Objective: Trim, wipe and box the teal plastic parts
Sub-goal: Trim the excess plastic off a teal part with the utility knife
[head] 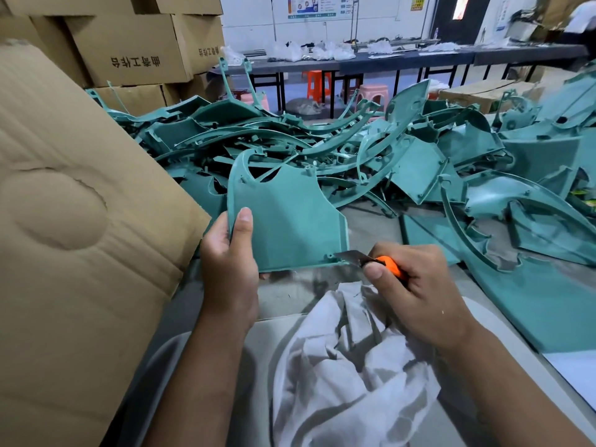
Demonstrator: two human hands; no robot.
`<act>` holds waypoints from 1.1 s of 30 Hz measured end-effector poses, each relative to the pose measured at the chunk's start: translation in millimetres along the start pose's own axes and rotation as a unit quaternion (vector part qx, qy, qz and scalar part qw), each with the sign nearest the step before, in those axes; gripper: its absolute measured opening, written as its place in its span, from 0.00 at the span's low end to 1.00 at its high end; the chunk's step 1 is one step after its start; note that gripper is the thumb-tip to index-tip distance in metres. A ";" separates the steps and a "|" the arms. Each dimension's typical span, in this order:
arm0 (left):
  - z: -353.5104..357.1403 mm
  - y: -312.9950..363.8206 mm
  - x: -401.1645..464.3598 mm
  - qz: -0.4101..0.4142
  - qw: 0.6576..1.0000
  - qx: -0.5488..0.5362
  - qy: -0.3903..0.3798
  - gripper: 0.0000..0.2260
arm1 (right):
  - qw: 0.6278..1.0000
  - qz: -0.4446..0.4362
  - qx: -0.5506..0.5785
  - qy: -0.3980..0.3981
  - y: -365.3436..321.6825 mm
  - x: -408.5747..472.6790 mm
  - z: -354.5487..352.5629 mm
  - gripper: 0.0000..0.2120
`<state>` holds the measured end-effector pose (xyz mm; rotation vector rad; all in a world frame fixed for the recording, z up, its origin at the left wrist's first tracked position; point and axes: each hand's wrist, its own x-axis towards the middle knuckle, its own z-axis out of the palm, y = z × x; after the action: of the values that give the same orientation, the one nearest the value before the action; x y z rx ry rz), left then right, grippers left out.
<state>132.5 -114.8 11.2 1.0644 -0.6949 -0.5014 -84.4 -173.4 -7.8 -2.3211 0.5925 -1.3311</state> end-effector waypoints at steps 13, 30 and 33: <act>-3.4 5.2 -6.5 0.040 0.988 0.057 -0.140 0.11 | 0.993 0.074 -0.036 0.090 4.6 -1.4 -4.1 0.21; -1.5 1.4 -5.8 -0.017 0.993 0.011 -0.119 0.12 | 0.994 0.023 -0.017 0.102 -1.2 -0.9 1.1 0.26; 1.6 4.9 -8.5 0.009 0.991 0.032 -0.126 0.12 | 0.989 0.042 -0.026 0.138 0.5 0.4 -3.3 0.31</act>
<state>125.7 -108.0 13.9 1.0632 -0.9473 -0.6082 -87.2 -174.5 -6.3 -2.1401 0.8090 -1.6283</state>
